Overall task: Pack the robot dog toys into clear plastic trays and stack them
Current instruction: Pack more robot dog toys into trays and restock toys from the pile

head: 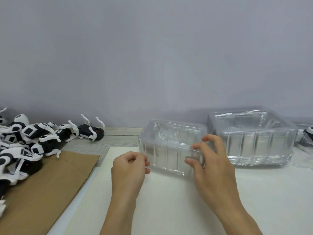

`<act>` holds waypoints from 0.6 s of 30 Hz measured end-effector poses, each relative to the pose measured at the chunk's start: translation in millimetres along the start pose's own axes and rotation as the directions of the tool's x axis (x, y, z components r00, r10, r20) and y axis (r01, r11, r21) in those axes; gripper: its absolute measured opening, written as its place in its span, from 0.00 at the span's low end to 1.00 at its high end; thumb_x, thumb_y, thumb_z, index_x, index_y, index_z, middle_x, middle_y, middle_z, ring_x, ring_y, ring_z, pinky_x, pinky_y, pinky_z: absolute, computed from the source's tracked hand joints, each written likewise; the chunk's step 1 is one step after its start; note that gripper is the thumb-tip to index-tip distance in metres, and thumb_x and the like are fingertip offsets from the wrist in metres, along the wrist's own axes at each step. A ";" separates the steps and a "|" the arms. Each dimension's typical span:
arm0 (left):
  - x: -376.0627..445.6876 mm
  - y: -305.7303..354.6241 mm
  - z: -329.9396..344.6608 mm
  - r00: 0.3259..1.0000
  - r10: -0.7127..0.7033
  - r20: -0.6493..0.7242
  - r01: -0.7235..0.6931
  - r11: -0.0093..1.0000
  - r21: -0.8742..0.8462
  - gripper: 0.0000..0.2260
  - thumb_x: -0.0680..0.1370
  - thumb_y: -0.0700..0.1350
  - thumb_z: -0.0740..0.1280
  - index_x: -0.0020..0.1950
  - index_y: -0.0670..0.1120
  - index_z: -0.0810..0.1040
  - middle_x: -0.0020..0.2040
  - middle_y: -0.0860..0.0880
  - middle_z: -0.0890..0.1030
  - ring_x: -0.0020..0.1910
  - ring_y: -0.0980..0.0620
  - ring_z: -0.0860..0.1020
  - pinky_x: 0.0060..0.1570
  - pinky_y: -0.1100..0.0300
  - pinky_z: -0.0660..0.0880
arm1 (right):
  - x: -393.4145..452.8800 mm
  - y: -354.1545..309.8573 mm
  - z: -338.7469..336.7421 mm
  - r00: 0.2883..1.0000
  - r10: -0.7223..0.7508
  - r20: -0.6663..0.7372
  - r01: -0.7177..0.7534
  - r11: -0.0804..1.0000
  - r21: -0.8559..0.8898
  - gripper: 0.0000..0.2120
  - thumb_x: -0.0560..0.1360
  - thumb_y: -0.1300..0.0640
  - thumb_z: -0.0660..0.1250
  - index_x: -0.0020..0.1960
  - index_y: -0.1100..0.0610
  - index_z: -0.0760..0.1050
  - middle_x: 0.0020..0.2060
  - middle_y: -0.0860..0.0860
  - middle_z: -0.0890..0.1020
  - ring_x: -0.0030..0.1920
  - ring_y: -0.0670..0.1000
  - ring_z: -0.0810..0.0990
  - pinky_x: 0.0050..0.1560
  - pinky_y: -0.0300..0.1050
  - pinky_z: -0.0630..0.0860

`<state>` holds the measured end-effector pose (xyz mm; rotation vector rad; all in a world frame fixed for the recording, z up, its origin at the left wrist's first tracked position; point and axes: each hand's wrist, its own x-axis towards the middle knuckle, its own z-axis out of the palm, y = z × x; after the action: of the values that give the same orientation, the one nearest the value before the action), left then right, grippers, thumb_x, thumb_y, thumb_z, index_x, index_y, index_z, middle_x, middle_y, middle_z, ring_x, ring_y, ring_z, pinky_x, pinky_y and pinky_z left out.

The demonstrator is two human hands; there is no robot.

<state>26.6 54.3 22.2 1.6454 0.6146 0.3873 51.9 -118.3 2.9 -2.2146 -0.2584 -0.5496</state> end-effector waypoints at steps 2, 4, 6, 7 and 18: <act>0.8 1.4 -0.8 1.000 0.020 -0.010 -0.021 0.997 -0.075 0.11 0.76 0.37 0.63 0.36 0.42 0.81 0.29 0.50 0.81 0.30 0.51 0.82 0.40 0.53 0.77 | 0.6 -2.0 -0.6 0.998 0.004 -0.058 -0.001 0.998 0.062 0.08 0.74 0.55 0.73 0.50 0.46 0.76 0.59 0.39 0.67 0.35 0.43 0.74 0.43 0.44 0.68; 1.0 2.4 -1.0 0.999 0.035 0.012 -0.033 0.989 -0.146 0.13 0.76 0.36 0.62 0.33 0.42 0.79 0.29 0.46 0.80 0.30 0.47 0.82 0.39 0.53 0.76 | 2.6 -5.6 -1.0 0.991 0.043 -0.129 -0.021 0.986 0.164 0.09 0.74 0.54 0.72 0.49 0.44 0.74 0.55 0.37 0.68 0.37 0.44 0.76 0.42 0.43 0.71; 0.8 3.0 -0.1 0.994 0.049 0.095 -0.029 0.979 -0.201 0.13 0.76 0.39 0.62 0.32 0.43 0.78 0.32 0.43 0.81 0.32 0.44 0.83 0.39 0.53 0.76 | 4.6 -10.7 -0.8 0.979 0.131 -0.156 -0.072 0.939 0.337 0.08 0.74 0.52 0.72 0.47 0.42 0.74 0.53 0.35 0.68 0.38 0.46 0.78 0.40 0.45 0.77; -0.1 3.5 1.2 0.983 0.073 0.168 -0.034 0.973 -0.226 0.12 0.77 0.43 0.63 0.35 0.43 0.79 0.35 0.42 0.82 0.35 0.44 0.83 0.39 0.53 0.75 | 4.9 -13.2 -0.7 0.972 0.179 -0.153 -0.097 0.897 0.431 0.07 0.74 0.51 0.72 0.47 0.42 0.75 0.53 0.35 0.69 0.38 0.47 0.79 0.39 0.45 0.80; -6.8 5.0 12.7 0.896 0.357 0.263 -0.266 0.907 -0.326 0.11 0.68 0.55 0.76 0.45 0.51 0.82 0.41 0.46 0.85 0.38 0.52 0.82 0.39 0.63 0.78 | -0.4 -17.5 3.0 0.969 0.232 0.084 -0.230 0.727 0.647 0.05 0.77 0.59 0.70 0.44 0.51 0.77 0.39 0.53 0.79 0.29 0.48 0.80 0.28 0.33 0.75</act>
<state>29.3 39.7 25.5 1.4862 0.0401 0.4119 46.1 -104.8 12.9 -1.5217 -0.1355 -0.2600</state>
